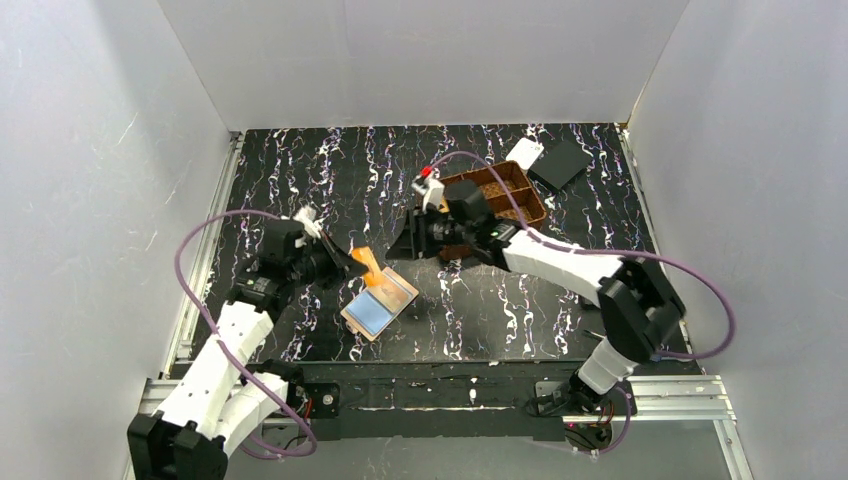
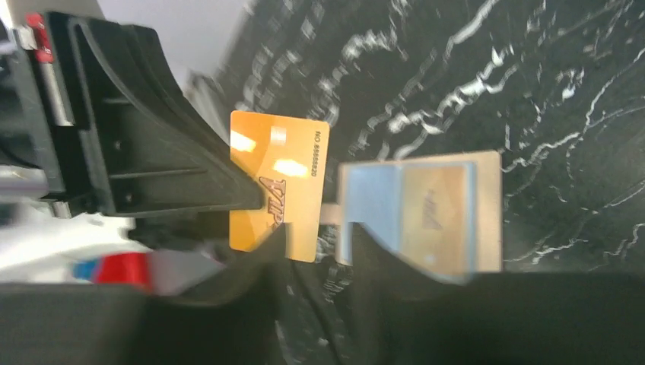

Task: Put the credit cards into the card holder
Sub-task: Insert the credit card into the card holder.

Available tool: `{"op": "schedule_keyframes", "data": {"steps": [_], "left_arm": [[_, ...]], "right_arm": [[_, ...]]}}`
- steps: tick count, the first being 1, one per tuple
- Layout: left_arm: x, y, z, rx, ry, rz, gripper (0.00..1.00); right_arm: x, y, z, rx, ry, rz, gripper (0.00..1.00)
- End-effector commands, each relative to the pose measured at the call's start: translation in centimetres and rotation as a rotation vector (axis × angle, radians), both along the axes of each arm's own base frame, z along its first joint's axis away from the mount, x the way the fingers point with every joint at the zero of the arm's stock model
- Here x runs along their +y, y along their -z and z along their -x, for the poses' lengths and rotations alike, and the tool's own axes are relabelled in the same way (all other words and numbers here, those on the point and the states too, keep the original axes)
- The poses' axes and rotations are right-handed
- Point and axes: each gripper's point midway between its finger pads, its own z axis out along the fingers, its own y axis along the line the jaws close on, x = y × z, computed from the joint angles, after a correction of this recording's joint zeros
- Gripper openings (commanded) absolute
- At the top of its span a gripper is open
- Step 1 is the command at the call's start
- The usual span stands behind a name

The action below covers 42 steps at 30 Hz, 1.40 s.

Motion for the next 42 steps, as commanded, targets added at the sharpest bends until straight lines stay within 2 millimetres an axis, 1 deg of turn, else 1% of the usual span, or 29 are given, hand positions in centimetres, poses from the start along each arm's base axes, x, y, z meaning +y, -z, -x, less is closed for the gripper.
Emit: {"op": "schedule_keyframes", "data": {"steps": [1,2,3,7,12,16,17,20,23,27,31,37,42], "left_arm": [[-0.2,5.8,1.6,0.11,0.011,0.016,0.0],[-0.4,6.5,1.6,0.118,-0.002,0.045,0.0],[-0.5,7.1,1.5,0.108,-0.01,0.056,0.0],[-0.4,9.5,2.0,0.129,-0.026,0.069,0.0],[-0.5,10.6,2.5,0.157,-0.015,0.08,0.0],[0.0,11.9,3.2,0.207,-0.026,0.037,0.0],[0.1,12.2,3.4,0.216,-0.028,0.031,0.0],[0.5,13.2,3.7,0.234,-0.049,0.018,0.0],[0.9,13.9,4.1,0.242,-0.062,0.007,0.0],[1.2,14.5,4.6,0.226,-0.06,-0.006,0.0],[1.3,15.5,4.8,0.218,-0.064,0.0,0.0],[0.7,15.1,4.5,0.193,-0.056,0.046,0.0],[0.5,14.1,4.4,0.169,-0.051,0.064,0.0]], "right_arm": [[-0.7,9.2,2.8,0.011,-0.206,0.313,0.31],[-0.3,10.1,3.1,0.007,-0.224,0.327,0.16],[-0.1,10.6,3.1,0.006,-0.229,0.33,0.11],[0.2,12.6,2.7,0.0,-0.234,0.342,0.02],[0.4,14.1,2.4,0.0,-0.234,0.351,0.01],[-0.2,15.6,2.4,0.01,-0.218,0.39,0.01],[-0.1,15.6,2.0,-0.004,-0.207,0.379,0.01],[-0.2,16.3,1.8,0.0,-0.184,0.387,0.01],[-0.8,17.3,1.7,0.01,-0.159,0.416,0.01],[-1.7,18.6,1.6,0.027,-0.136,0.45,0.01],[-2.2,19.2,1.5,0.041,-0.12,0.454,0.01],[-2.2,19.6,1.5,0.049,-0.124,0.459,0.01],[-2.2,19.8,1.6,0.055,-0.129,0.46,0.01]]}}
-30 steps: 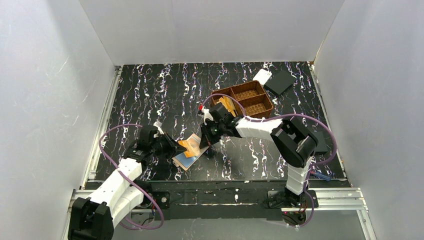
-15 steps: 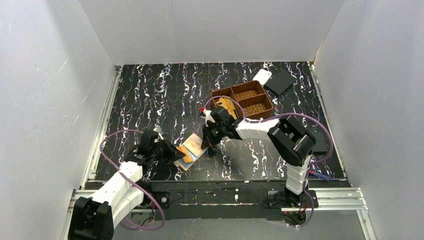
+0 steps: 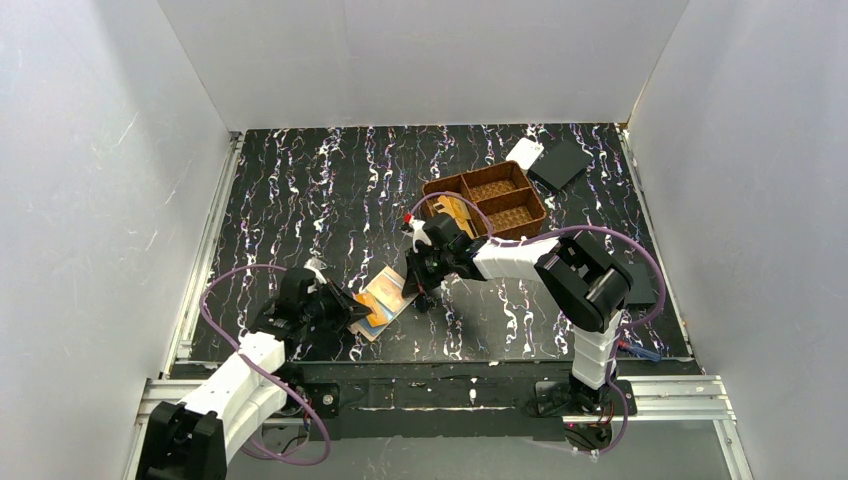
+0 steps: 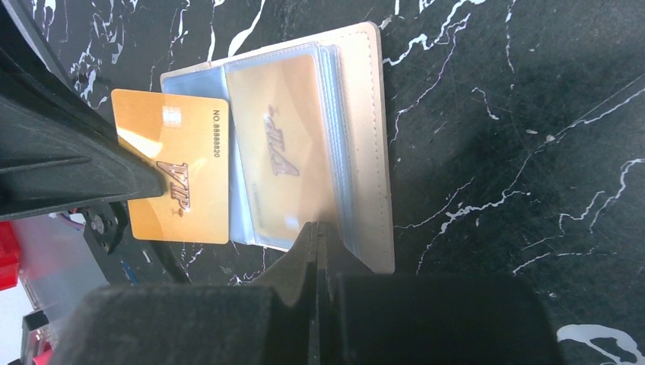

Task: Put the credit cards into the card holder
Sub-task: Insert the credit card into the card holder.

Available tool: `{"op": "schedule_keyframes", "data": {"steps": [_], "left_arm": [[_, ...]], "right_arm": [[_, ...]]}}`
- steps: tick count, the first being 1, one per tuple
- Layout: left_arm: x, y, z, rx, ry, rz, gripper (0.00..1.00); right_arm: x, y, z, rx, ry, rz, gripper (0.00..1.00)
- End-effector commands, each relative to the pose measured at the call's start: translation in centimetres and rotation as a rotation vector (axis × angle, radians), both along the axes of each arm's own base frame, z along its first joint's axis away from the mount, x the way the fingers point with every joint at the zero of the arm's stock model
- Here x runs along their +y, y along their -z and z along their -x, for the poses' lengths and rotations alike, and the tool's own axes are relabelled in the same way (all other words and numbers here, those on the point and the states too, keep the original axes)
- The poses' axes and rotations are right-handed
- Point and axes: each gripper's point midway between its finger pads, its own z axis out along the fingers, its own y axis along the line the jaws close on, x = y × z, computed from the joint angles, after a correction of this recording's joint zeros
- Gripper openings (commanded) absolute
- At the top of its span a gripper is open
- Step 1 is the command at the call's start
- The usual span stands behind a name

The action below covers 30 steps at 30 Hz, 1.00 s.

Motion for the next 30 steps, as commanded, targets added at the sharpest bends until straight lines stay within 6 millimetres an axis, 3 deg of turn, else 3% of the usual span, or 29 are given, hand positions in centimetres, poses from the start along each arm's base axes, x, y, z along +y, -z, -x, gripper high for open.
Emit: {"op": "schedule_keyframes", "data": {"steps": [1,15,30], "left_arm": [[-0.3,-1.0,-0.1,-0.038,0.005,0.024,0.0],[-1.0,-0.3,0.0,0.019,0.004,0.098,0.0],[-0.5,0.5,0.7,0.062,-0.033,0.121,0.0]], "right_arm": [[-1.3,2.8,-0.3,0.0,0.028,0.077,0.01],[-1.4,2.6,-0.2,-0.001,0.027,0.08,0.01],[-1.4,2.6,-0.2,0.001,0.024,0.077,0.01]]}}
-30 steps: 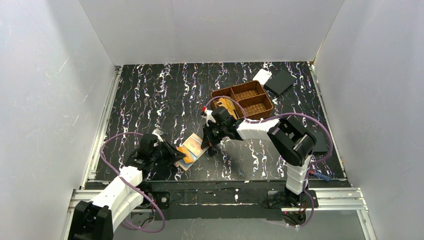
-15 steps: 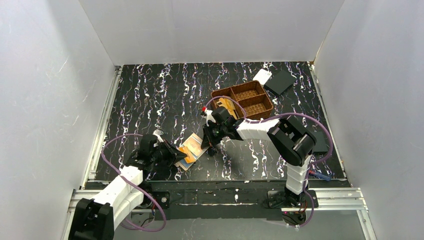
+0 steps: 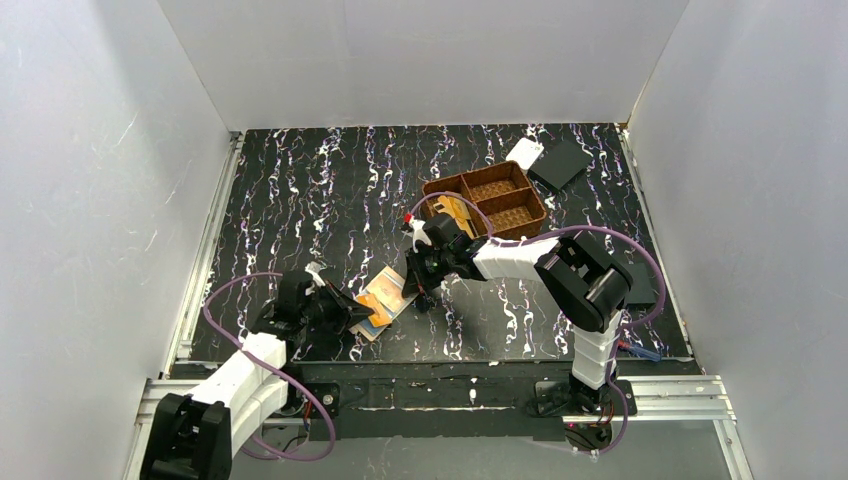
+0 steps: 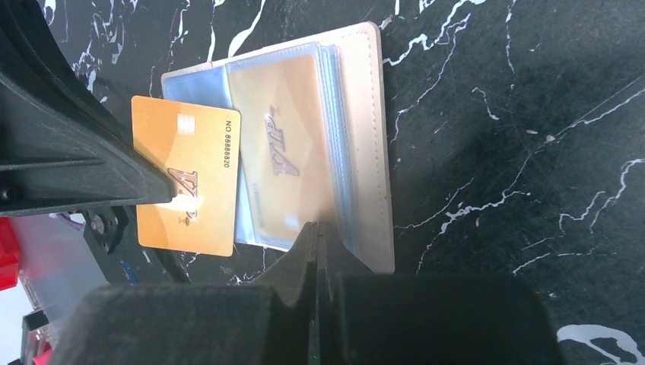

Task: Put the credit cards into the card holder
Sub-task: Insert the credit card into the card holder.

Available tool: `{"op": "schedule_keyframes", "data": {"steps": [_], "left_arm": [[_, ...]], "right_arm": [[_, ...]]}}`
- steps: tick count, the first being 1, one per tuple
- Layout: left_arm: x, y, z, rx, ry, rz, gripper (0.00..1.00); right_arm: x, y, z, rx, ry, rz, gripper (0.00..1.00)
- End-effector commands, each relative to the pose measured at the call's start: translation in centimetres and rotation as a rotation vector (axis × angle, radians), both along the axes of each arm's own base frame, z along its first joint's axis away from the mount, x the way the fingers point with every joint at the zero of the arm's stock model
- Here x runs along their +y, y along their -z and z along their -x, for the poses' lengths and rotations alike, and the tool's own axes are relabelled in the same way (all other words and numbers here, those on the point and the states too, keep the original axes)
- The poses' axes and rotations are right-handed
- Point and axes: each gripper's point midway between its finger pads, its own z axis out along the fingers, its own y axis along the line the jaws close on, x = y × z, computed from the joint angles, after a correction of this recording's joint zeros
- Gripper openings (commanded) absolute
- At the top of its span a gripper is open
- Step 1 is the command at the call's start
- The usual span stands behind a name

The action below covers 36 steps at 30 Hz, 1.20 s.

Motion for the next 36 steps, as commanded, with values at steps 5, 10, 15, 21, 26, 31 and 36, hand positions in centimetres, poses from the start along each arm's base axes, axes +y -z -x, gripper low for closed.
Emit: {"op": "schedule_keyframes", "data": {"steps": [5,10,15,21,26,31,36], "left_arm": [[-0.03,0.28,0.69,0.02,0.002,0.023,0.0],[-0.14,0.08,0.91,0.028,0.002,0.037,0.0],[-0.08,0.39,1.17,0.034,-0.004,0.047,0.0],[0.07,0.21,0.77,0.017,-0.009,0.047,0.0],[-0.06,0.28,0.71,0.038,0.001,0.051,0.0],[0.15,0.71,0.92,0.054,-0.021,0.057,0.0],[0.1,0.65,0.69,0.068,-0.022,0.061,0.0]], "right_arm": [[-1.41,2.84,-0.11,0.005,0.023,0.08,0.01],[-1.4,2.74,-0.1,0.003,0.021,0.079,0.01],[-1.41,2.78,-0.05,0.006,0.022,0.077,0.01],[-1.23,2.56,-0.1,0.006,0.022,0.069,0.01],[-1.29,2.67,-0.04,0.008,0.021,0.072,0.01],[-1.29,2.67,0.0,0.01,0.022,0.07,0.01],[-1.23,2.65,0.02,0.011,0.021,0.068,0.01]]}}
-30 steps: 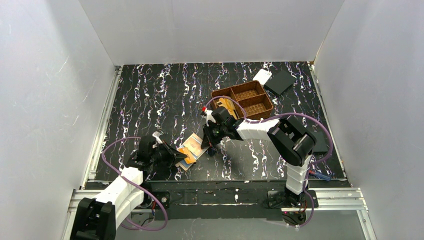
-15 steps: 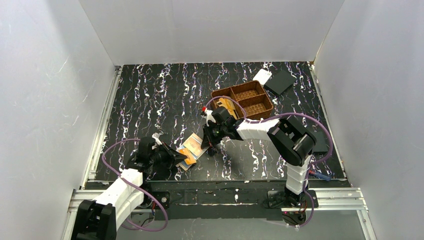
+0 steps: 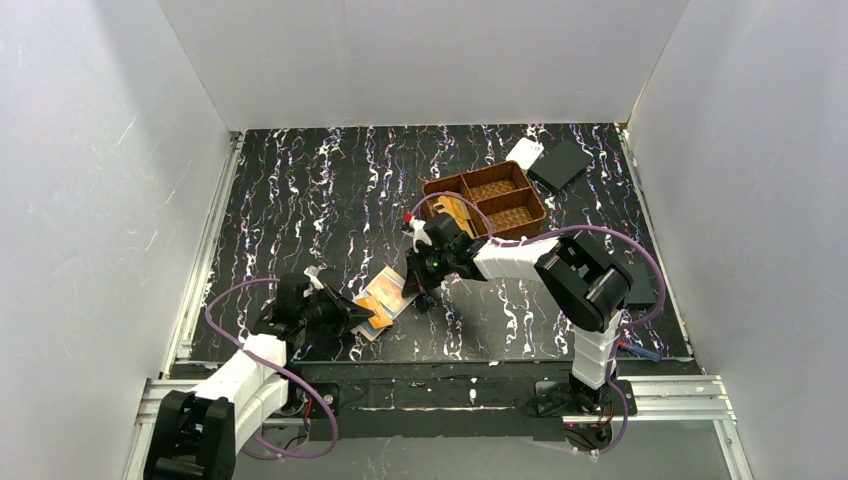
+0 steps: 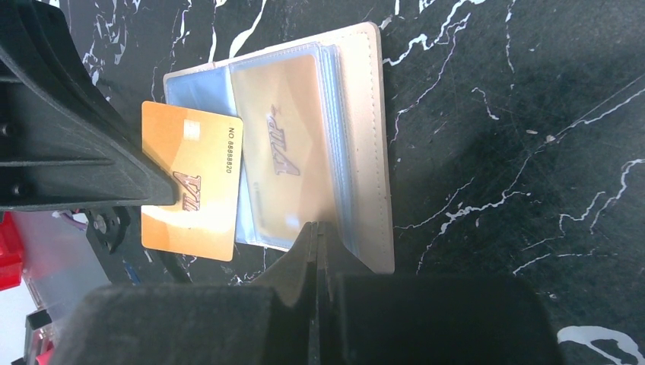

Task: Put the credit cards into the card holder
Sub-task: Insert the credit card into the card holder.

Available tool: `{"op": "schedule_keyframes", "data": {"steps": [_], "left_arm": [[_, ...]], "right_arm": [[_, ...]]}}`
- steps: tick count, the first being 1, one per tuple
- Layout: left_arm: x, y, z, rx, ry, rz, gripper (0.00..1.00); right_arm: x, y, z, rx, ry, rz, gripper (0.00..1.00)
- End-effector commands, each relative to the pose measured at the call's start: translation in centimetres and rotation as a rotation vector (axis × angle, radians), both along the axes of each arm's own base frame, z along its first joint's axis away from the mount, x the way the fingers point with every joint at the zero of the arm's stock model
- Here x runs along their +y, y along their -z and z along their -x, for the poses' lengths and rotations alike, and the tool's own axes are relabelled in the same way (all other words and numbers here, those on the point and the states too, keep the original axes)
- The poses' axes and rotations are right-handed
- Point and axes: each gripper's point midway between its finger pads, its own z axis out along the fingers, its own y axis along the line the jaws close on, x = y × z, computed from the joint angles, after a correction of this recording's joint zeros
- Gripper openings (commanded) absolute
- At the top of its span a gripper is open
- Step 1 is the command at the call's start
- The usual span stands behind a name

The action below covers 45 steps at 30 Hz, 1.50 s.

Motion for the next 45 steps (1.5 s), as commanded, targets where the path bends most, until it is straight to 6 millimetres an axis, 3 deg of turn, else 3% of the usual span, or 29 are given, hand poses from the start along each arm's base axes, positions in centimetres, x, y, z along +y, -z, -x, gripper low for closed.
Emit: {"op": "schedule_keyframes", "data": {"steps": [1,21,45], "left_arm": [[0.1,0.4,0.2,0.032,-0.003,0.002,0.0],[1.0,1.4,-1.8,-0.011,-0.059,-0.052,0.0],[2.0,2.9,-2.2,0.02,-0.192,-0.042,0.0]], "right_arm": [[-1.3,2.7,0.0,0.011,0.024,0.076,0.01],[-1.1,2.8,0.0,0.02,0.023,0.068,0.01],[-0.9,3.1,0.2,0.038,0.024,0.061,0.01]]}}
